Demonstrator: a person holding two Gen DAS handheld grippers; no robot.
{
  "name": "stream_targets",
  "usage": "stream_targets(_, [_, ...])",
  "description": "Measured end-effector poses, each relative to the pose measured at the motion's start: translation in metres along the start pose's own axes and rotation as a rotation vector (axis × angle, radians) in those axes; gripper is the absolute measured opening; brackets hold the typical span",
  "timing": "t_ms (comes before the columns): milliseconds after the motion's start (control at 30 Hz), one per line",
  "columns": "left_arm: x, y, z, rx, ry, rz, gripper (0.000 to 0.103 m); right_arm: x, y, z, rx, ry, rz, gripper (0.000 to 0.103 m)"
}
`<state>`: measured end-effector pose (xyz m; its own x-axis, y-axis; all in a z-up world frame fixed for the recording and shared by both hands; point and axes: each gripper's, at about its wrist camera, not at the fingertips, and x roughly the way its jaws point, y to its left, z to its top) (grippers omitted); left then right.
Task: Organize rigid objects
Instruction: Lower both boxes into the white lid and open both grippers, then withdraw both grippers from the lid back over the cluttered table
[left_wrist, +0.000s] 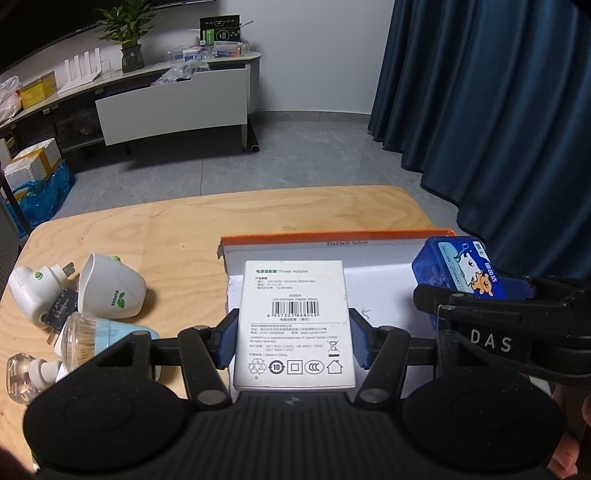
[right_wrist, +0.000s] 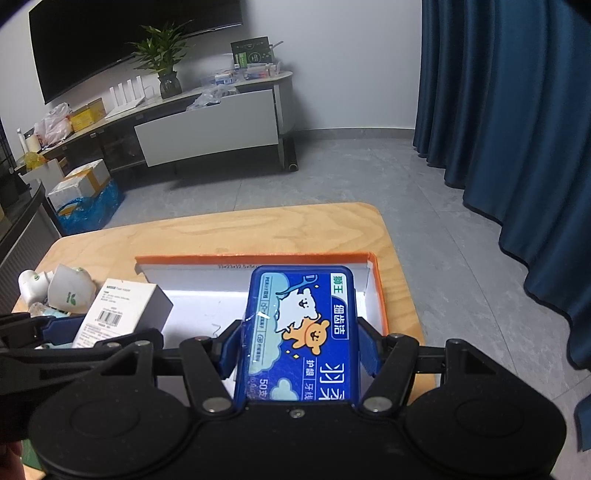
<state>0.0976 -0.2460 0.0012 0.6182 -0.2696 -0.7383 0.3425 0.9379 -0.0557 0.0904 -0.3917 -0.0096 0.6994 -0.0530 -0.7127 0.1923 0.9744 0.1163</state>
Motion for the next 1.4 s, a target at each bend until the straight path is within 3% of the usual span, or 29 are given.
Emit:
stream_targets(367, [0.017, -0.011, 0.007, -0.012, 0.033, -0.052, 0.060, -0.041, -0.022, -0.002, 0.056, -0.131, -0.007, 0.080])
stream_targets(400, [0.017, -0.013, 0.007, -0.013, 0.040, -0.078, 0.062, -0.044, -0.023, -0.002, 0.061, -0.137, -0.009, 0.080])
stream_targets(433, [0.016, -0.014, 0.006, -0.016, 0.037, -0.099, 0.075, -0.048, -0.025, -0.003, 0.069, -0.139, -0.007, 0.080])
stream_targets(500, [0.010, -0.017, 0.004, -0.007, 0.024, -0.084, 0.089, -0.053, -0.025, -0.004, 0.076, -0.140, -0.003, 0.080])
stream_targets(700, [-0.015, -0.013, -0.002, 0.011, 0.002, -0.046, 0.089, -0.067, -0.016, -0.011, 0.084, -0.143, -0.004, 0.080])
stream_targets(833, [-0.032, -0.008, -0.005, 0.031, -0.005, 0.009, 0.096, -0.077, -0.009, -0.017, 0.090, -0.141, -0.015, 0.081])
stream_targets(1400, [-0.079, 0.037, -0.022, -0.040, -0.034, 0.082, 0.099, -0.097, 0.043, -0.038, 0.042, -0.098, 0.042, 0.089])
